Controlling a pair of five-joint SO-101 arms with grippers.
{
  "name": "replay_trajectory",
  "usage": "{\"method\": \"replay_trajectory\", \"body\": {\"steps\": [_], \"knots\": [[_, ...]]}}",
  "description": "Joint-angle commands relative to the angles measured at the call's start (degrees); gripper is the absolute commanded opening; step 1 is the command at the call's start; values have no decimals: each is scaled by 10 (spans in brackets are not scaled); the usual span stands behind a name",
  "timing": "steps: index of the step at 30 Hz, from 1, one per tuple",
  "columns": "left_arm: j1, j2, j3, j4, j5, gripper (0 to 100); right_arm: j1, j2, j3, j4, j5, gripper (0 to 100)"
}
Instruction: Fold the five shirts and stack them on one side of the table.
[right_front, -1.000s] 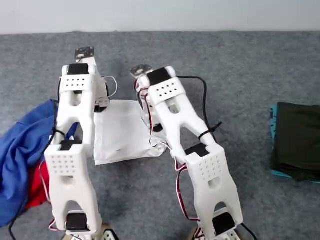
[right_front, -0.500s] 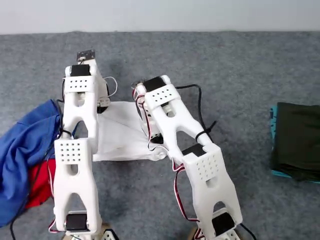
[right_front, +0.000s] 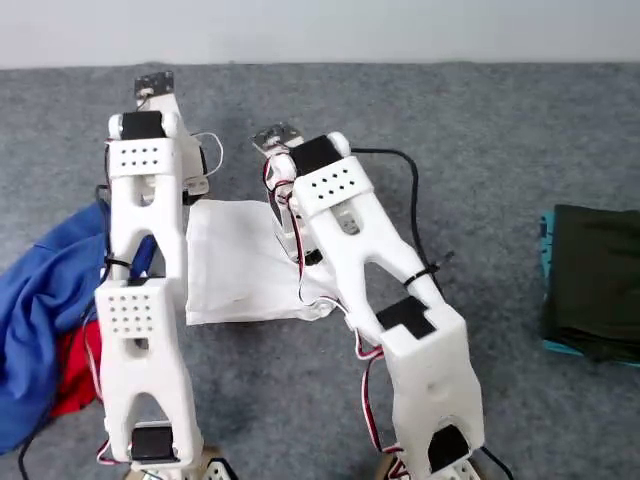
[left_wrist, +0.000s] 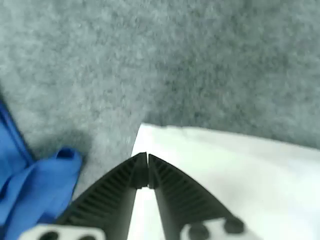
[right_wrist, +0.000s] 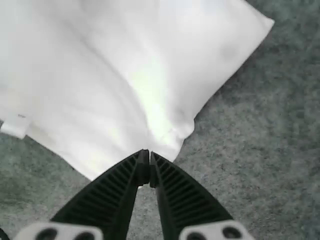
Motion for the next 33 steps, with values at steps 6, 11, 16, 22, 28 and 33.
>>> {"method": "replay_trajectory", "body": {"steps": [6,11,16,22,28,33], "knots": [[-48,-266,199,16,3,15,7,-165,188,-7,-5,9],[-118,-370,305,14,-22,15,-3,-188,292,-112,-4,9],[-207,-444,378,14,-56,15,-15,-160,359,-229,-4,9],[-281,-506,436,14,-93,15,-57,-81,380,-298,0,9],[-302,-530,460,14,-107,15,-64,-94,379,-258,1,9],[-303,-532,460,14,-107,15,-59,-196,379,-213,22,9]]}}
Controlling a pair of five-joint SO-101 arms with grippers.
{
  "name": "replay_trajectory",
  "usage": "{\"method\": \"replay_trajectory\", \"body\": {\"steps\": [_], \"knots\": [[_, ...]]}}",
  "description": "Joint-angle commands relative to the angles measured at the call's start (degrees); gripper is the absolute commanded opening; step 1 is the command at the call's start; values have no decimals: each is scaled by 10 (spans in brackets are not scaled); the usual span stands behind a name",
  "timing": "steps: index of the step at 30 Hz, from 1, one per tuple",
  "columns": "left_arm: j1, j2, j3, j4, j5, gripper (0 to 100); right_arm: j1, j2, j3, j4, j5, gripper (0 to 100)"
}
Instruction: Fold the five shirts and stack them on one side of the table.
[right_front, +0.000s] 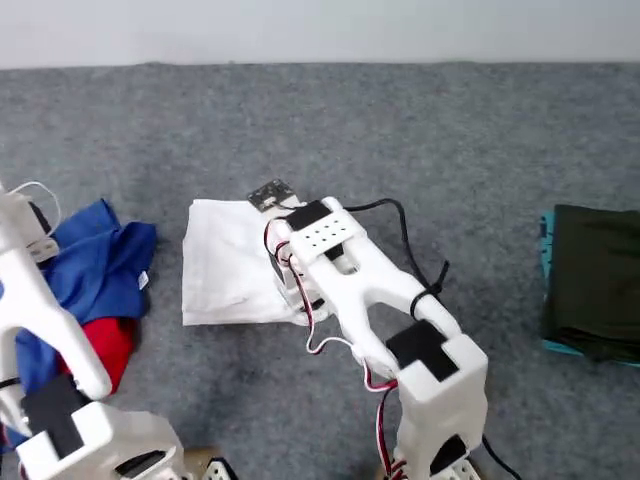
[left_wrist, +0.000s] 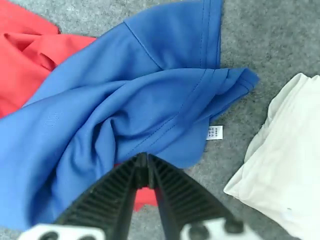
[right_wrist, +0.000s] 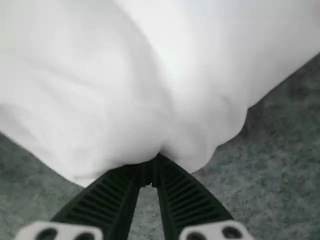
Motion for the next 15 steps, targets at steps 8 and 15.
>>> {"method": "replay_trajectory", "body": {"steps": [8,15], "knots": [[-3,-27,-3,13,-5,15,-12,-167,0,-12,51,11],[-4,-33,-3,14,-4,15,-58,-26,-2,-96,49,9]]}}
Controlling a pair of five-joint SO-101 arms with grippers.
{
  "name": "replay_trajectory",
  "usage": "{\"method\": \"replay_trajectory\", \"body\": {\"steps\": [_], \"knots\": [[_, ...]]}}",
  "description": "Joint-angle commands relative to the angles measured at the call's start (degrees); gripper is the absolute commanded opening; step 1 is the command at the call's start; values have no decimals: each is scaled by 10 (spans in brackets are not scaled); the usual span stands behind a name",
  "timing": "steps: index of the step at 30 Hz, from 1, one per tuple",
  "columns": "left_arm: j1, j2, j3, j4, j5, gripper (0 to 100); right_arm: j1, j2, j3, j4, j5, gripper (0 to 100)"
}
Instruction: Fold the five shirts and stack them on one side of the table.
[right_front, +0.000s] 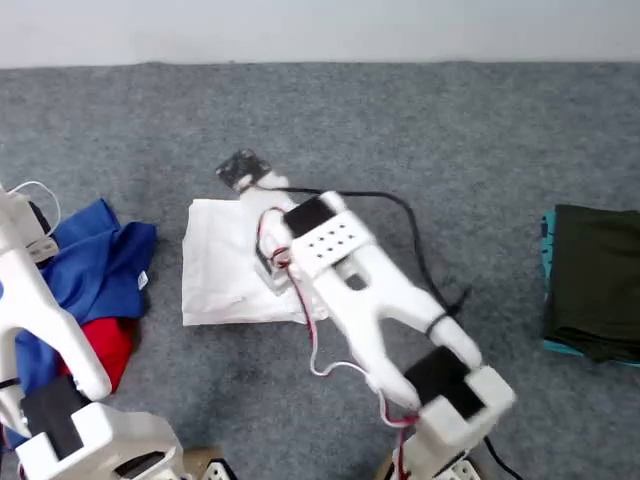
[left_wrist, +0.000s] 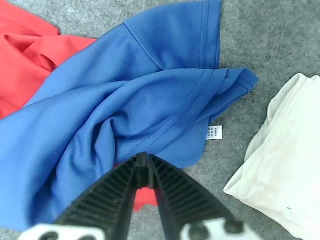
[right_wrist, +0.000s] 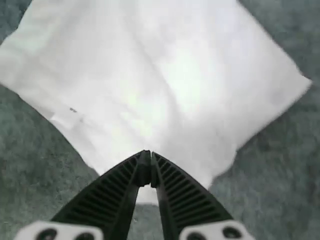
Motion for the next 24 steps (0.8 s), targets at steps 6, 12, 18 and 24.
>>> {"method": "replay_trajectory", "body": {"steps": [6,12,18,24], "knots": [[-4,-88,-2,14,-4,15,-55,103,-35,9,3,9],[-4,-98,23,14,-5,15,-16,42,-145,110,3,9],[-4,-98,32,14,-5,15,2,-4,-179,225,3,12],[-4,-98,32,14,-5,15,4,-20,-178,347,3,10]]}}
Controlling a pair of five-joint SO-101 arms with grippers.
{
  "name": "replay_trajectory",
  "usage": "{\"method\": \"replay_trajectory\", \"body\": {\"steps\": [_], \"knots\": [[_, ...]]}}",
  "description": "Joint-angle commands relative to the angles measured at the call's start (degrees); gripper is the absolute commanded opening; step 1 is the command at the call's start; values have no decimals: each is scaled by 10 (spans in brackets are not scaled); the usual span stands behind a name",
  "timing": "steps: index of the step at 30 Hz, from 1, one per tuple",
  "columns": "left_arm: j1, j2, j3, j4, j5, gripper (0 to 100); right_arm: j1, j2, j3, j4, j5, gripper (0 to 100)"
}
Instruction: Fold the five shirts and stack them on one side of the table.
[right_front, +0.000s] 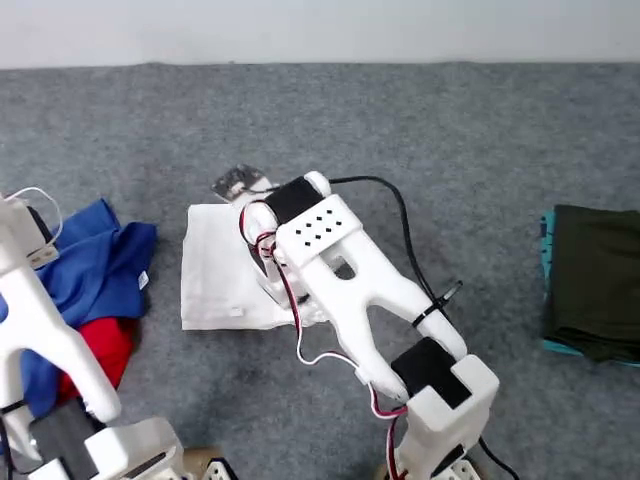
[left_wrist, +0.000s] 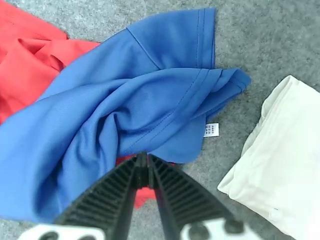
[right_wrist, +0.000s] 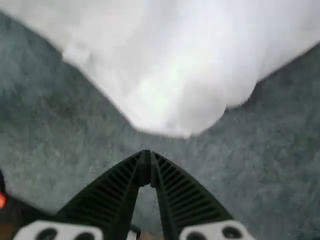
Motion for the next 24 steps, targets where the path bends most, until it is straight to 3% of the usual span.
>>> {"method": "replay_trajectory", "body": {"steps": [1,10,18,20,24], "knots": [[-4,-25,-2,13,-5,15,20,-42,-25,37,-7,9],[-4,-25,-2,13,-5,15,36,-172,-30,29,-160,12],[-4,-26,-2,13,-4,15,45,-169,42,-26,-190,16],[-4,-26,-2,13,-4,15,44,-153,69,-57,-210,69],[-4,-26,-2,13,-4,15,43,-106,102,-134,-263,299]]}}
